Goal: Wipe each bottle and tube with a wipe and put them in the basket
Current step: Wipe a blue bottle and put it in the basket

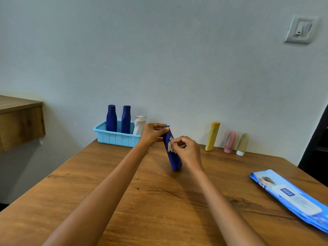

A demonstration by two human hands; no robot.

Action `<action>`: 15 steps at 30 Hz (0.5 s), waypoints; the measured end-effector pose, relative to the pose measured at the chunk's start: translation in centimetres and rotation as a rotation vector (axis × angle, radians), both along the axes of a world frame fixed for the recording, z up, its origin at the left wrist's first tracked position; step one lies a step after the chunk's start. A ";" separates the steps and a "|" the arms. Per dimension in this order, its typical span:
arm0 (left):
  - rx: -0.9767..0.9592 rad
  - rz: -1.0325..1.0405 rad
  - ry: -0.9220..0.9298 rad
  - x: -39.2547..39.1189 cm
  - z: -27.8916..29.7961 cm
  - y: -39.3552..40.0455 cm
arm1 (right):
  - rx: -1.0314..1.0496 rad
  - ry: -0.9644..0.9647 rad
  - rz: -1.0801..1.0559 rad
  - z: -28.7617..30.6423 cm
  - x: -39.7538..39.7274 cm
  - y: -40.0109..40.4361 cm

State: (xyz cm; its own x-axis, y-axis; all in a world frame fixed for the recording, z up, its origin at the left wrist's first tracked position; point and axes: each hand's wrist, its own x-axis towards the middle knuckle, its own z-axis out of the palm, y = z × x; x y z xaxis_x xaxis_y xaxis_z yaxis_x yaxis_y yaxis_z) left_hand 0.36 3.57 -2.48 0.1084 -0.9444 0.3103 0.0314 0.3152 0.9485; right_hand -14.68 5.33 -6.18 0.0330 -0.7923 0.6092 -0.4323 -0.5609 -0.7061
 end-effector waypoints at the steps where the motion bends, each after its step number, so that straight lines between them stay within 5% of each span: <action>1: 0.012 0.008 0.001 0.1 0.0 0.0 | 0.073 -0.016 -0.015 -0.2 -0.3 -0.2; 4: 0.029 0.019 -0.018 0.2 -0.1 -0.2 | 0.157 -0.071 -0.066 -0.3 -0.7 -0.6; 11: -0.056 -0.003 -0.077 -1.0 0.5 0.2 | -0.078 -0.174 -0.067 1.9 1.1 -0.1; 15: -0.054 0.049 -0.140 -0.8 0.4 0.2 | 0.091 -0.209 0.056 0.4 0.1 -0.1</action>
